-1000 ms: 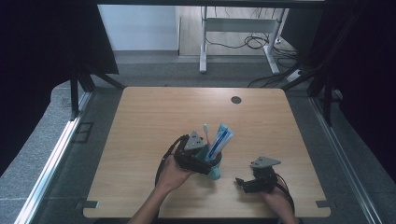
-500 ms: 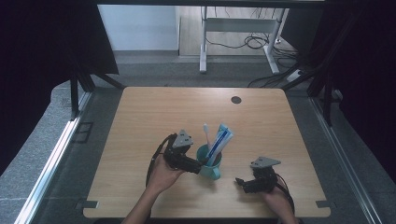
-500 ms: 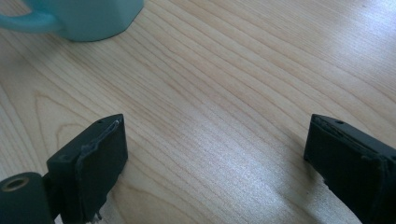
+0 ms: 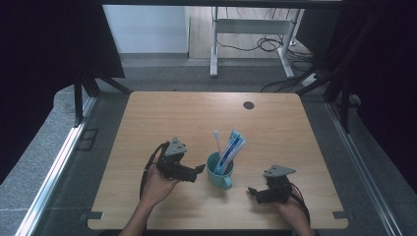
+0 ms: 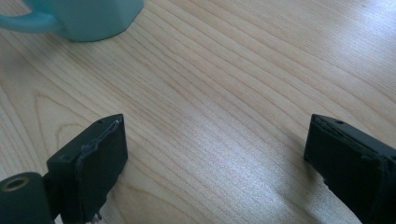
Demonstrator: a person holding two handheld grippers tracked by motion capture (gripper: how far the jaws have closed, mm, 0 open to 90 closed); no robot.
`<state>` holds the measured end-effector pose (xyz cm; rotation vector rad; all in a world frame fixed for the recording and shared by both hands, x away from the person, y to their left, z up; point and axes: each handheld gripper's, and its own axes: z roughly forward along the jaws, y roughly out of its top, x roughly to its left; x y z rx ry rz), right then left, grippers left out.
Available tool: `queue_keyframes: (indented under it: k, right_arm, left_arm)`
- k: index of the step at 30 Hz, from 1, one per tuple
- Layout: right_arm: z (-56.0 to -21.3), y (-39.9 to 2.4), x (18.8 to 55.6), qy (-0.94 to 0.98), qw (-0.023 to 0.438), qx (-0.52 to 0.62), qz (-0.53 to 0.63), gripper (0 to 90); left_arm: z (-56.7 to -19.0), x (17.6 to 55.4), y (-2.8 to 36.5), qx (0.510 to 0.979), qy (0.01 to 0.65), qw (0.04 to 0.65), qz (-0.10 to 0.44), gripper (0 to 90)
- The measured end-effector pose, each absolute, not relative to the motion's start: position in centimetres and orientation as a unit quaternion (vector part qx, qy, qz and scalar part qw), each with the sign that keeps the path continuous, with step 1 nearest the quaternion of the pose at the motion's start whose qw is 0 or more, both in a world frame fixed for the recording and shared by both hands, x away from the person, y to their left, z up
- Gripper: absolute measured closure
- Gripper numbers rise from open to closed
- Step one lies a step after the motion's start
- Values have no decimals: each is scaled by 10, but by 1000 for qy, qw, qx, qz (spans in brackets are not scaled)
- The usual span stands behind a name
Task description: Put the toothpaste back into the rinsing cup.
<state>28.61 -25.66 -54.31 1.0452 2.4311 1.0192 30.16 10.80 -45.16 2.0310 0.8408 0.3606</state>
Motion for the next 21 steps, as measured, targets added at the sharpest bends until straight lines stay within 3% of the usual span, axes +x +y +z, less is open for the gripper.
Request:
queue_keyframes:
  k: [21]
  right_arm:
    - [-543,-256,286,847,152,365,356,59]
  left_arm:
    - [-465,285,154,812,379,409,171,0]
